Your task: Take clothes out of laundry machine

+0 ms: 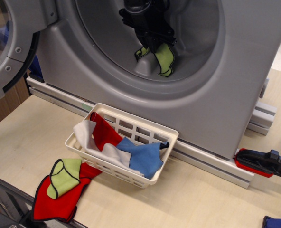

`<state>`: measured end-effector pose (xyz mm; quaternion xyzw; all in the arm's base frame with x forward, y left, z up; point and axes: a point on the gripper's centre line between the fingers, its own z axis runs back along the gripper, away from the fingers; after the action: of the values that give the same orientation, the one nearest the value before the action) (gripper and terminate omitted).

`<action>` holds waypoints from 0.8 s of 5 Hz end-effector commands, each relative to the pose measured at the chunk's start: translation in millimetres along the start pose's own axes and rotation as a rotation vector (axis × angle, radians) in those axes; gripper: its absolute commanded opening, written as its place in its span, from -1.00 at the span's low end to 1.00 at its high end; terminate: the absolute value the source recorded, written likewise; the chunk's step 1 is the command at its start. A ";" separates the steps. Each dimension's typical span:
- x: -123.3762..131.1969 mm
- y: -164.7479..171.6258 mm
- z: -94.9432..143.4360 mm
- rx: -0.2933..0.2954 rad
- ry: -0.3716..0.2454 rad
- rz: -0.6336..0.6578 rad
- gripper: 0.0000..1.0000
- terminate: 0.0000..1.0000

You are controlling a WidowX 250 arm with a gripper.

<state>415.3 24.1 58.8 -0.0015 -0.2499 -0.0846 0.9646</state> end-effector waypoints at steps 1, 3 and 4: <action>-10.4 0.9 62.0 0.047 -0.043 0.085 -1.00 -1.00; -73.8 -4.5 101.7 0.089 0.237 0.200 -1.00 -1.00; -114.2 -18.1 86.4 0.069 0.321 0.214 -1.00 -1.00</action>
<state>265.3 30.6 51.7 0.0156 -0.0696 0.0263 0.9971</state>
